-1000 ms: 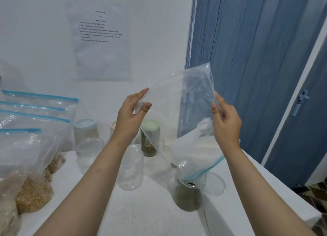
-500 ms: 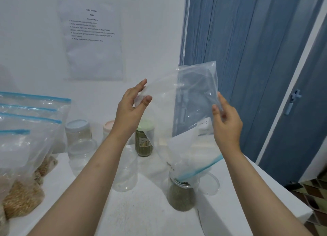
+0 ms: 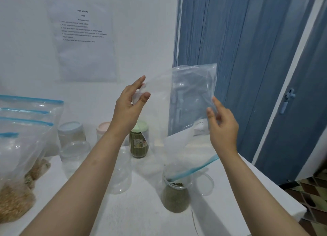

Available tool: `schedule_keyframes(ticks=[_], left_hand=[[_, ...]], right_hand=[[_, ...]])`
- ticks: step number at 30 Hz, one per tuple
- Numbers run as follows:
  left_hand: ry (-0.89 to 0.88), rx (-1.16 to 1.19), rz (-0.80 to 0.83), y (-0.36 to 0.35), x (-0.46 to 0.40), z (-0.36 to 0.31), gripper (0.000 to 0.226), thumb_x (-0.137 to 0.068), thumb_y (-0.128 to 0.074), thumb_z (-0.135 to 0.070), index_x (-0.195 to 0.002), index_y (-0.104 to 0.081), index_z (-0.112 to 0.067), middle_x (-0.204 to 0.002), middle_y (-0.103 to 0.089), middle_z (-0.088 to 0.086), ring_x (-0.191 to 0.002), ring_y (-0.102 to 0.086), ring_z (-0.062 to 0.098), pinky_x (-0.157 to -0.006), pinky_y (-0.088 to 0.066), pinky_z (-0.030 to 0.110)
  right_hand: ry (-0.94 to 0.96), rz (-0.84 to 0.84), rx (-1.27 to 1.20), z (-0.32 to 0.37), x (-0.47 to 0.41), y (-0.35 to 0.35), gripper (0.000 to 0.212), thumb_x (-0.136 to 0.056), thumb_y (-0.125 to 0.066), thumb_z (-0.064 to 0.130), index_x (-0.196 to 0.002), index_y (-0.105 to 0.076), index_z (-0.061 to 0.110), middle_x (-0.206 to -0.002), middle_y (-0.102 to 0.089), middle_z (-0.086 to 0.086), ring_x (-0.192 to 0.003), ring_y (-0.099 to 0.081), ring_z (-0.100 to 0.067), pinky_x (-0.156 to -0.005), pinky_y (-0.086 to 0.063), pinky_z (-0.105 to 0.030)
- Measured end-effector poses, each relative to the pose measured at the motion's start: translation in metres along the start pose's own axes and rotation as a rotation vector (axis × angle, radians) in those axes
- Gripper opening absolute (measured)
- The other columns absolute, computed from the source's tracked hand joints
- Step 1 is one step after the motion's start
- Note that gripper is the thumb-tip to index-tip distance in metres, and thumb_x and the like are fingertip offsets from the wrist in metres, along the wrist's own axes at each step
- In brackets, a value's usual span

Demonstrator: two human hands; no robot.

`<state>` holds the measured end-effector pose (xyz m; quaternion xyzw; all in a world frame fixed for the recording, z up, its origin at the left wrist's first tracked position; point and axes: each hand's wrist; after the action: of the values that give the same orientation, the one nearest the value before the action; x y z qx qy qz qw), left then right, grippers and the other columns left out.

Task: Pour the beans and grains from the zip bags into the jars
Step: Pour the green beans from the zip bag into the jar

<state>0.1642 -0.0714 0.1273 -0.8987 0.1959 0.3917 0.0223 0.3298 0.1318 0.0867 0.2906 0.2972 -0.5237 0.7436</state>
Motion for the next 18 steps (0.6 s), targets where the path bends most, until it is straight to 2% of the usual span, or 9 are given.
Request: schedule_keyframes(ticks=[6,10,12,14,16,18], left_hand=[[0.006,0.007,-0.008,-0.006,-0.001,-0.002,0.042,-0.086,-0.061,-0.058,-0.126,-0.050,-0.064,-0.133,-0.059,-0.010,-0.126,-0.056,0.010,-0.108,-0.045,0.046],[0.031,0.067,-0.003,-0.010,-0.001,-0.004,0.038,-0.094,-0.063,-0.041,-0.127,-0.052,-0.057,-0.135,-0.056,-0.004,-0.126,-0.055,0.013,-0.099,-0.054,0.043],[0.042,0.101,-0.010,-0.012,-0.001,-0.005,0.039,-0.093,-0.063,-0.037,-0.126,-0.052,-0.055,-0.135,-0.056,-0.004,-0.125,-0.056,0.015,-0.097,-0.055,0.041],[0.055,0.125,-0.014,-0.014,0.000,-0.006,0.040,-0.090,-0.063,-0.040,-0.126,-0.052,-0.054,-0.133,-0.057,-0.004,-0.123,-0.058,0.018,-0.098,-0.055,0.041],[0.057,0.131,-0.014,-0.016,-0.002,-0.005,0.040,-0.090,-0.063,-0.042,-0.127,-0.051,-0.054,-0.131,-0.057,-0.004,-0.121,-0.059,0.021,-0.099,-0.054,0.044],[0.054,0.129,-0.018,-0.019,-0.003,-0.004,0.042,-0.091,-0.064,-0.042,-0.128,-0.050,-0.054,-0.128,-0.058,-0.008,-0.119,-0.060,0.024,-0.099,-0.054,0.047]], right_hand=[[-0.020,-0.020,-0.032,-0.003,0.003,0.004,0.039,-0.102,-0.055,0.030,-0.140,-0.052,0.037,-0.091,-0.057,-0.004,-0.077,-0.050,-0.005,-0.076,-0.039,-0.007],[-0.029,0.081,-0.052,-0.003,0.005,0.006,0.044,-0.099,-0.060,0.030,-0.141,-0.051,0.038,-0.087,-0.057,-0.007,-0.075,-0.051,-0.011,-0.077,-0.043,-0.014],[-0.097,0.107,-0.118,-0.007,0.005,0.011,0.056,-0.095,-0.066,0.033,-0.146,-0.044,0.041,-0.084,-0.060,0.007,-0.075,-0.054,-0.003,-0.077,-0.044,-0.011],[-0.205,0.143,-0.158,-0.018,0.005,0.021,0.066,-0.090,-0.070,0.041,-0.148,-0.039,0.042,-0.092,-0.066,0.025,-0.089,-0.058,0.011,-0.084,-0.043,-0.009],[-0.290,0.222,-0.157,-0.031,0.008,0.028,0.062,-0.085,-0.071,0.048,-0.142,-0.046,0.041,-0.099,-0.071,0.020,-0.103,-0.061,0.006,-0.094,-0.047,-0.023],[-0.327,0.241,-0.172,-0.039,0.017,0.030,0.041,-0.086,-0.072,0.043,-0.125,-0.062,0.036,-0.093,-0.075,0.010,-0.098,-0.067,-0.010,-0.096,-0.052,-0.038]])
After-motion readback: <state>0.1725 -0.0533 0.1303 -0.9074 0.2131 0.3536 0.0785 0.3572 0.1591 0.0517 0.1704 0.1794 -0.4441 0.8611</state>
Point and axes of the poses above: each hand's wrist, its own x-axis away from the middle knuckle, its own y-axis out of the back of the hand, z = x × y
